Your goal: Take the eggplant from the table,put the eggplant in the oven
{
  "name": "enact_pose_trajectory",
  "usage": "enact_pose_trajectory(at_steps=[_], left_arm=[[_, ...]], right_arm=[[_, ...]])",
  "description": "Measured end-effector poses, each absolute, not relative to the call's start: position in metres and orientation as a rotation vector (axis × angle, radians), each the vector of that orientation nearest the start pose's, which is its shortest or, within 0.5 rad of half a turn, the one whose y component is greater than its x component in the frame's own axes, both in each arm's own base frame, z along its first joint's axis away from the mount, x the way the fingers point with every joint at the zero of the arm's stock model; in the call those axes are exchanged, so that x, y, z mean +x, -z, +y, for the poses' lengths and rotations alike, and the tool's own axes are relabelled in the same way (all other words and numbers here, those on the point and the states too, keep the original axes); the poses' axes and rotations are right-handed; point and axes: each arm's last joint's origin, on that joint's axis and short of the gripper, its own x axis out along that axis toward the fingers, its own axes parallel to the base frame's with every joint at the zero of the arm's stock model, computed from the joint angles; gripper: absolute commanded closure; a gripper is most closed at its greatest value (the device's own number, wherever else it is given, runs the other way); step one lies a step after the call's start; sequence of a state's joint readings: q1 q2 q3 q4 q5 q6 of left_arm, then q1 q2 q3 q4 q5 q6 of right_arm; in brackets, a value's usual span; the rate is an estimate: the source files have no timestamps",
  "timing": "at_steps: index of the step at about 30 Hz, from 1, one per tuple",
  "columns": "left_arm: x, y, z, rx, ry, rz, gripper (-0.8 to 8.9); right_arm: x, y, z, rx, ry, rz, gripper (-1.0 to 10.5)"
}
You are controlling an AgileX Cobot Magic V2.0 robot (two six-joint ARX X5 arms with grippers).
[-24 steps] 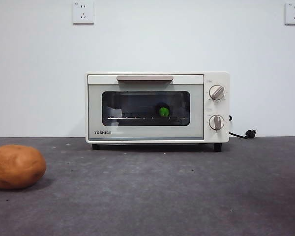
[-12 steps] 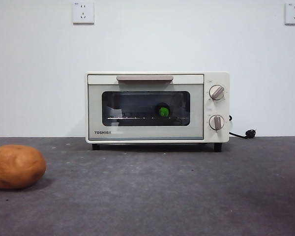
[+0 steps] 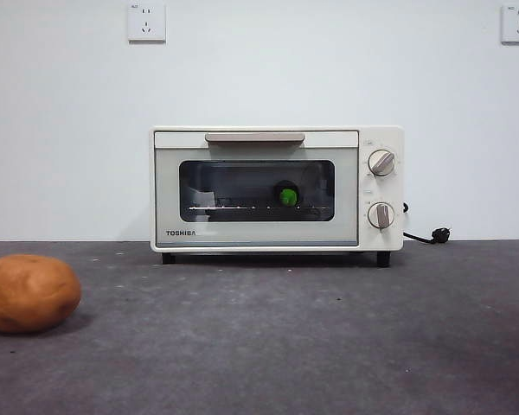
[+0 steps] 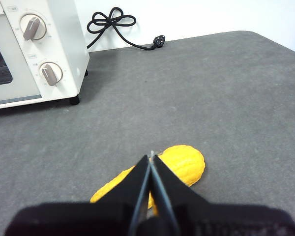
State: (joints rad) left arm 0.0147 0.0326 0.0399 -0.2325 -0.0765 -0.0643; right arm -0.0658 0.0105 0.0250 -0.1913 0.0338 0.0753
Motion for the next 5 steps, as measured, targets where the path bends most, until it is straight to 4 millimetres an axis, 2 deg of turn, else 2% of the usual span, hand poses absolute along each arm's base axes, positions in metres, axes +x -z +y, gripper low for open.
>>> enact_pose_trajectory(at_steps=[5], left_arm=[[0.0948, -0.1523, 0.0036, -0.057, -0.098, 0.222, 8.17]], right_arm=[[0.095, -0.1528, -0.0072, 0.078, 0.106, 0.173, 9.5]])
